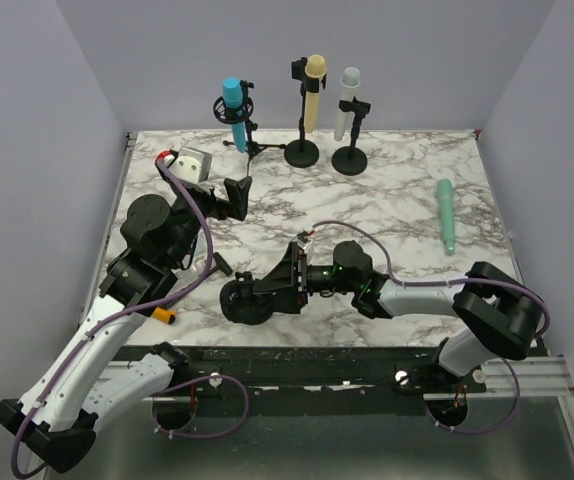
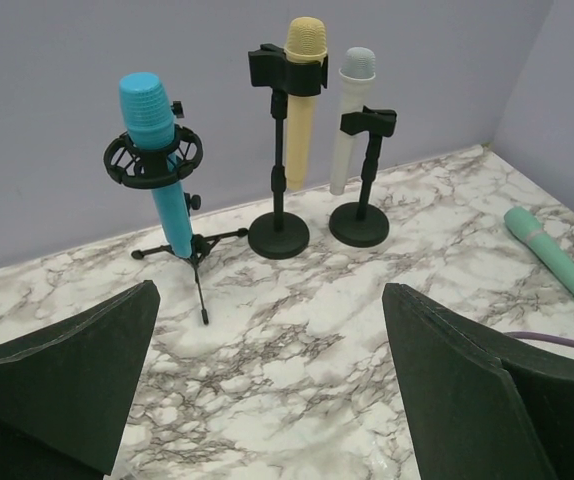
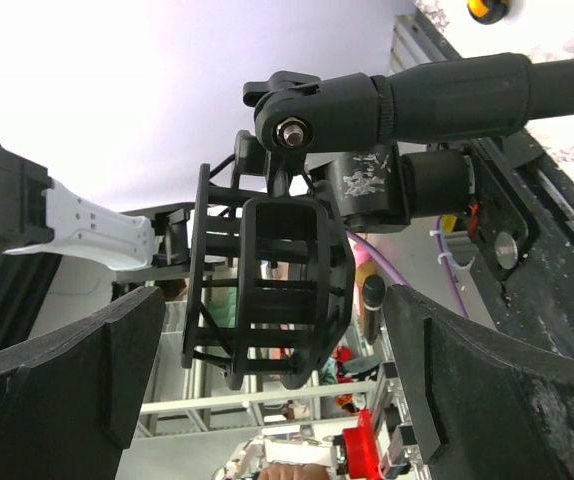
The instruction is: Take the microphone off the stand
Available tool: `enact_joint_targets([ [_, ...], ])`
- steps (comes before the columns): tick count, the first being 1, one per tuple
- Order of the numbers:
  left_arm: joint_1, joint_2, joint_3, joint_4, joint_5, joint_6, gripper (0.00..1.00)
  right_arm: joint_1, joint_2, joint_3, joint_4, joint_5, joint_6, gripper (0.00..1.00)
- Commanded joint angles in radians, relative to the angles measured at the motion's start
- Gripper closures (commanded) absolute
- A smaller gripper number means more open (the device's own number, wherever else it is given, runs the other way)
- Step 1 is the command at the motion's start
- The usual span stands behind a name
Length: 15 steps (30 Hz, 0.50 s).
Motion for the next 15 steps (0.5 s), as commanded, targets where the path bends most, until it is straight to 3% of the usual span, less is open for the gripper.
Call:
enact_joint_targets([
  [1,-0.005,-0.016,-0.002,0.019,-0.032,0.016,0.03,-0.025,-0.068,-0.013,-0.138,0.028,-0.111,0.00],
  [10,-0.004,-0.010,-0.006,0.025,-0.018,0.009,0.03,-0.167,-0.185,-0.026,-0.367,0.027,-0.278,0.00],
  [15,-0.004,0.025,-0.013,0.031,-0.036,0.023,0.02,-0.293,-0.227,0.005,-0.631,0.112,-0.542,0.00],
])
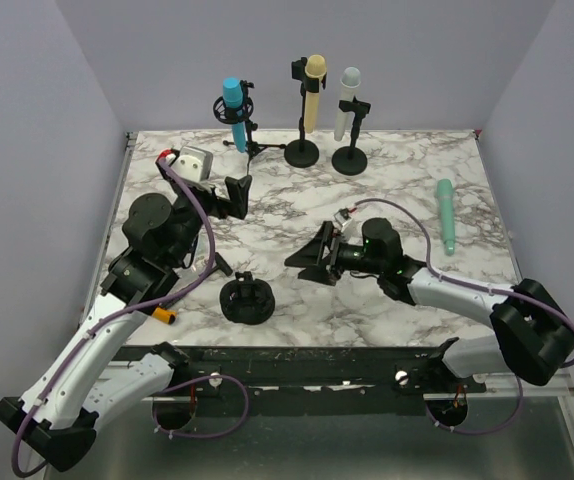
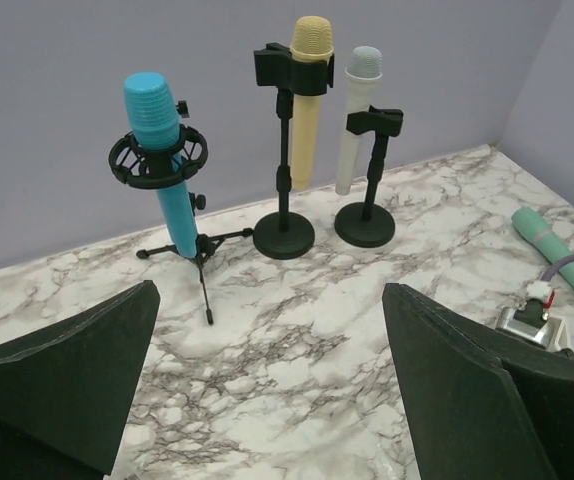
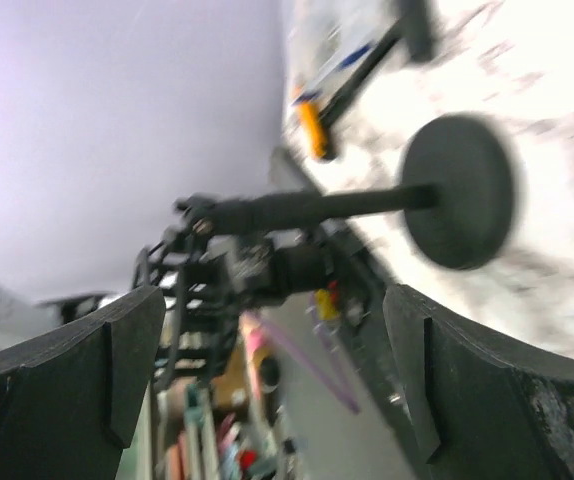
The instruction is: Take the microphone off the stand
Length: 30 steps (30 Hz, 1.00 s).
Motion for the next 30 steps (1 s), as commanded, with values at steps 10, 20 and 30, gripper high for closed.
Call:
enact_joint_targets([
  [10,-0.005,0.029,0.006,0.006,0.005,0.001,0.02,-0.202,0.031,0.266,-0.612,0.578,-0.652,0.00],
  [20,-0.005,0.013,-0.001,0.019,0.033,-0.002,0.02,-0.464,0.239,0.522,-0.425,0.558,-0.683,0.00],
  [30,-0.005,0.017,0.010,0.006,0.030,0.019,0.01,-0.678,0.623,0.855,-0.228,0.130,-0.703,0.06],
])
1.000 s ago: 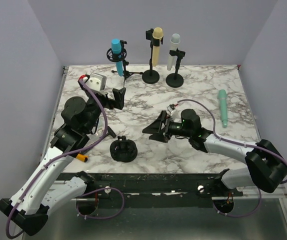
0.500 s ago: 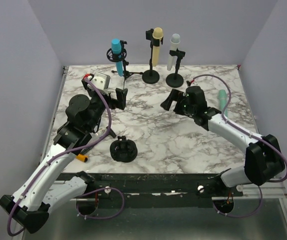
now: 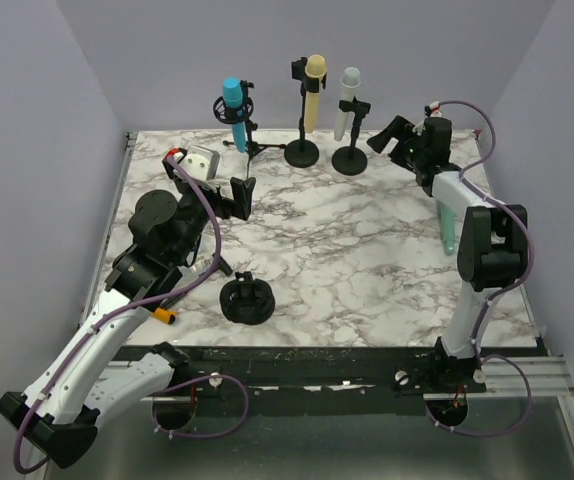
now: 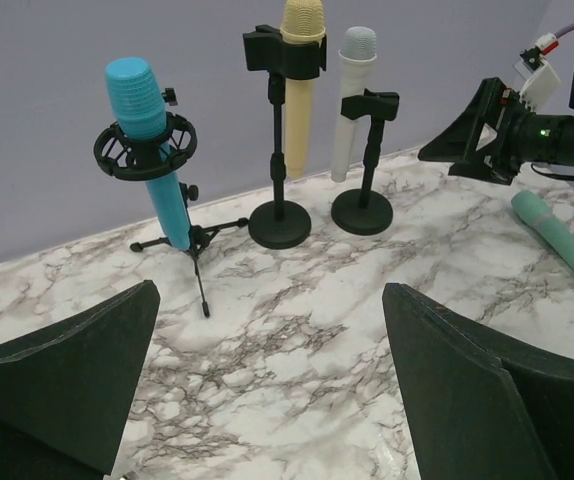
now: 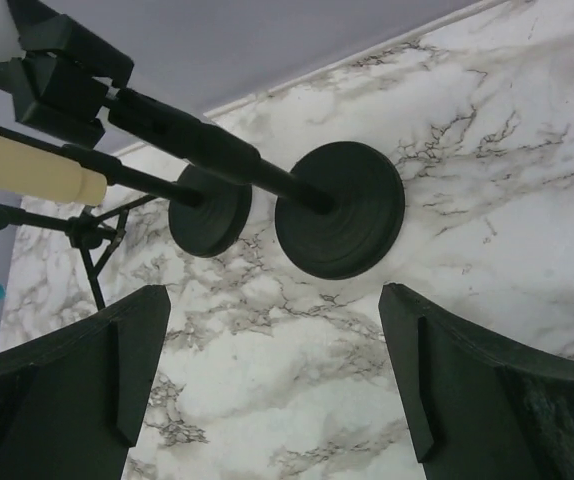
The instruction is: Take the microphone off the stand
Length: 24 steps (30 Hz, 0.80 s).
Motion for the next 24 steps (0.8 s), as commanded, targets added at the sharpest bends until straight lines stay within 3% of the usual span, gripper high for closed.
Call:
enact_joint_targets([
  [1,-0.005,-0.014,0.013,0.010,0.017,0.013,0.02,-0.031,0.075,0.030,0.216,-0.253,-0.018,0.06],
  [6,-0.005,-0.016,0.010,0.014,0.010,0.019,0.02,-0.031,0.161,0.052,0.392,-0.331,-0.042,0.06],
  [11,-0.005,-0.018,0.001,0.021,0.004,0.019,0.02,-0.031,0.313,0.125,0.561,-0.405,0.022,0.15],
  [24,-0.005,0.009,0.003,0.019,0.011,0.020,0.01,-0.029,0.475,0.256,0.656,-0.365,0.054,0.24],
])
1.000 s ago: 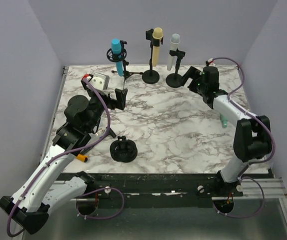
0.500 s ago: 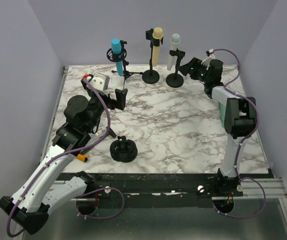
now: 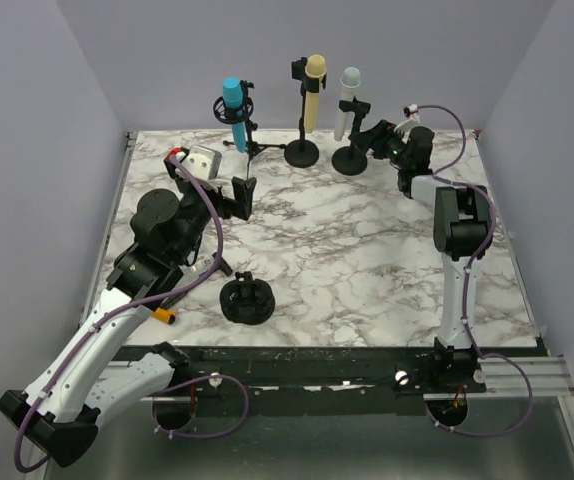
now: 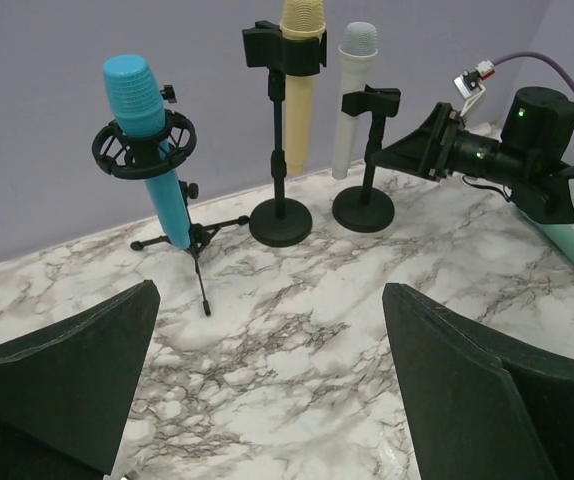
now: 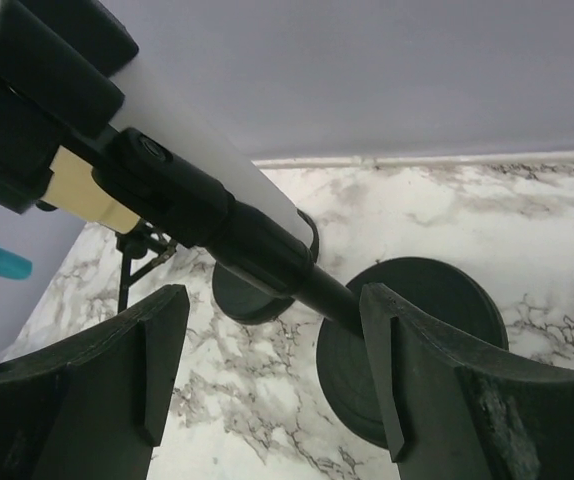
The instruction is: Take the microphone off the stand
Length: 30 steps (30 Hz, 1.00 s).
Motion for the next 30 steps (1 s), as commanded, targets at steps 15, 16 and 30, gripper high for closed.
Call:
enact_joint_targets([
  [15,-0.005,0.011,0.006,0.015,0.004,0.018,0.01,0.022,0.105,0.123,0.131,-0.039,0.041,0.54],
  [16,-0.004,0.010,0.008,0.012,0.009,0.016,0.02,0.025,0.097,0.109,0.134,-0.044,0.026,0.57],
  [30,-0.005,-0.032,0.006,0.017,0.006,0.014,0.02,0.089,-0.204,-0.384,0.249,-0.031,-0.037,1.00],
])
